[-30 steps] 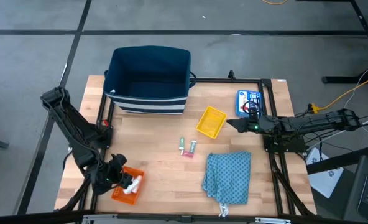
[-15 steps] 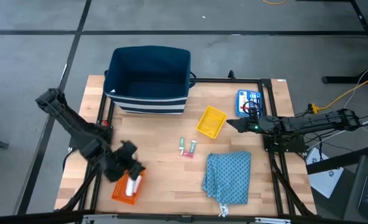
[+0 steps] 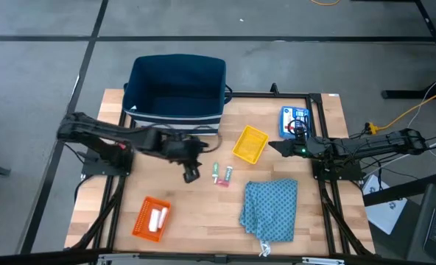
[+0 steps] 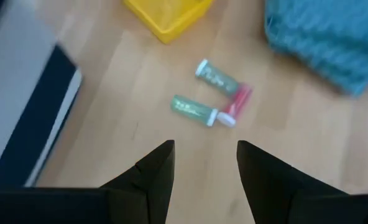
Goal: Pick & place medical supplies in basket/bin
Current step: Put the pink bottle in the yellow bin
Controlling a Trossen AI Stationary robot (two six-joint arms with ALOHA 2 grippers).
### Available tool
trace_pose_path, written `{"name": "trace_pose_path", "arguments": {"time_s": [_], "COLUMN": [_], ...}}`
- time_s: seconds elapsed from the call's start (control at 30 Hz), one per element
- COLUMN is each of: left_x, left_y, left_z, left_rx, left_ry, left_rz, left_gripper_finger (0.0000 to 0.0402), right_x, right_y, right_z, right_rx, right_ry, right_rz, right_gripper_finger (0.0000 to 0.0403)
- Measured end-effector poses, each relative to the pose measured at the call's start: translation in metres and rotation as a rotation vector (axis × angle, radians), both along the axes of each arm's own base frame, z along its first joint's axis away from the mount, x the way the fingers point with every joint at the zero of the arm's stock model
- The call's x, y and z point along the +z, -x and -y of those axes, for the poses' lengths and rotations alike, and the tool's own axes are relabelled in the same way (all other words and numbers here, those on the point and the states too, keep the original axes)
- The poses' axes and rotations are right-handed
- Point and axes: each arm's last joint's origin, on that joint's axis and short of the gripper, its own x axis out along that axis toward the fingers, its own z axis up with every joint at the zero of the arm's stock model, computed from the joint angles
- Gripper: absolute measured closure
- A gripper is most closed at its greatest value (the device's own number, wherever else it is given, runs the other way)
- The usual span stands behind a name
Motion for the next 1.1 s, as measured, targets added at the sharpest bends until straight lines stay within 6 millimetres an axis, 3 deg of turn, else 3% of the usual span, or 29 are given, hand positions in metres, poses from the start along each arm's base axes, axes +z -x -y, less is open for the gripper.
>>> {"name": "trace_pose_path", "arguments": {"time_s": [0.23, 0.43, 0.6, 0.9, 1.1], "left_x": [-0.039, -0.057, -0.067, -0.090, -0.103], "left_y": [-0.060, -0.096, -0.111, -0.120, -0.123], "left_z": [-0.005, -0.002, -0.004, -0.013, 0.000], "left_rx": [-0.289, -0.480, -0.511, -0.445, -0.482], "left_ry": [-0.006, 0.089, 0.084, 0.165, 0.127], "left_rz": [-0.142, -0.152, -0.161, -0.220, -0.256], "left_gripper_finger": [0.0233, 0.0233, 0.0233, 0.0233, 0.0233], "right_x": [0.000, 0.000, 0.000, 0.000, 0.000], "right_y": [0.000, 0.000, 0.000, 0.000, 0.000], "right_z": [0.000, 0.000, 0.000, 0.000, -0.001], "right_rx": [0.002, 0.011, 0.016, 0.023, 0.058], "right_ry": [0.005, 0.028, 0.042, 0.050, 0.067], "right_rz": [-0.002, -0.010, -0.015, -0.019, -0.029], "right_gripper_finger": [0.0179, 0.0179, 0.0179, 0.0179, 0.0179]}}
